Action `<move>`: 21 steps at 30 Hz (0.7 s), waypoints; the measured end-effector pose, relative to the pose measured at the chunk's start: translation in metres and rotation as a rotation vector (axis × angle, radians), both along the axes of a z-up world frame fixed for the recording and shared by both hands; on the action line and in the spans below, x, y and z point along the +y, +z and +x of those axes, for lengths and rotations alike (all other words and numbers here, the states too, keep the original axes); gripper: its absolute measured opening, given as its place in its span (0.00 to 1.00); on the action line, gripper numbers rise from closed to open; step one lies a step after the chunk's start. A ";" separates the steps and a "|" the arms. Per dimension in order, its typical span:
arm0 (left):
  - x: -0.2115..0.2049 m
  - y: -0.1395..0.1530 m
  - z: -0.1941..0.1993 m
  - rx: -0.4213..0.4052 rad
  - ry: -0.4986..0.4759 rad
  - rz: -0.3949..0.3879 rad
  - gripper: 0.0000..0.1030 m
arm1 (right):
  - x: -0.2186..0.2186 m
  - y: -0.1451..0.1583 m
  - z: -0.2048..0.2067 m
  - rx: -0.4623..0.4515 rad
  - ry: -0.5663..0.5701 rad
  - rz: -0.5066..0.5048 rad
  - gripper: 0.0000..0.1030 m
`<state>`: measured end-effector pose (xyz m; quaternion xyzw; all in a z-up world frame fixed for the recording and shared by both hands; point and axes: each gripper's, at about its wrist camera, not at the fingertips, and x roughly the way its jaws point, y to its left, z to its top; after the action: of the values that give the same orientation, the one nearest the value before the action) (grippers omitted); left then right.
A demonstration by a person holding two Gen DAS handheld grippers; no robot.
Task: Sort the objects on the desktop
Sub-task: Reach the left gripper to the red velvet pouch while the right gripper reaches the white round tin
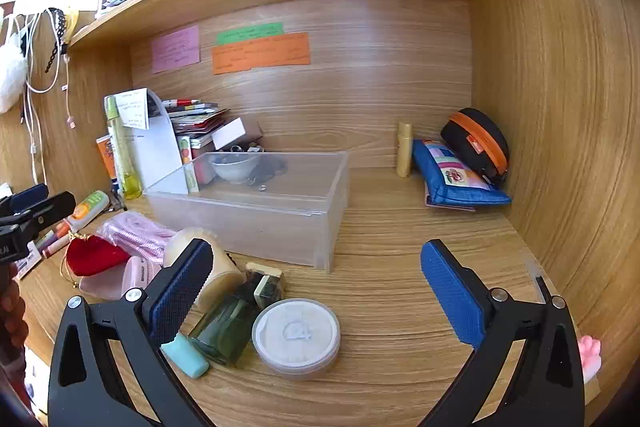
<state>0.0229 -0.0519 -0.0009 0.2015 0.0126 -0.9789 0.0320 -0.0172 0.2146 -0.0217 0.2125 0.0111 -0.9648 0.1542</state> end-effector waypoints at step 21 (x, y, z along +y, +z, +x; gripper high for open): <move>-0.021 -0.048 -0.012 -0.188 -0.098 0.069 1.00 | 0.005 -0.049 -0.013 -0.201 0.112 0.112 1.00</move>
<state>0.0104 -0.0725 -0.0490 0.2939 0.0331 -0.9550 -0.0217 -0.0302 0.2198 -0.0710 0.3155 0.0613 -0.9265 0.1960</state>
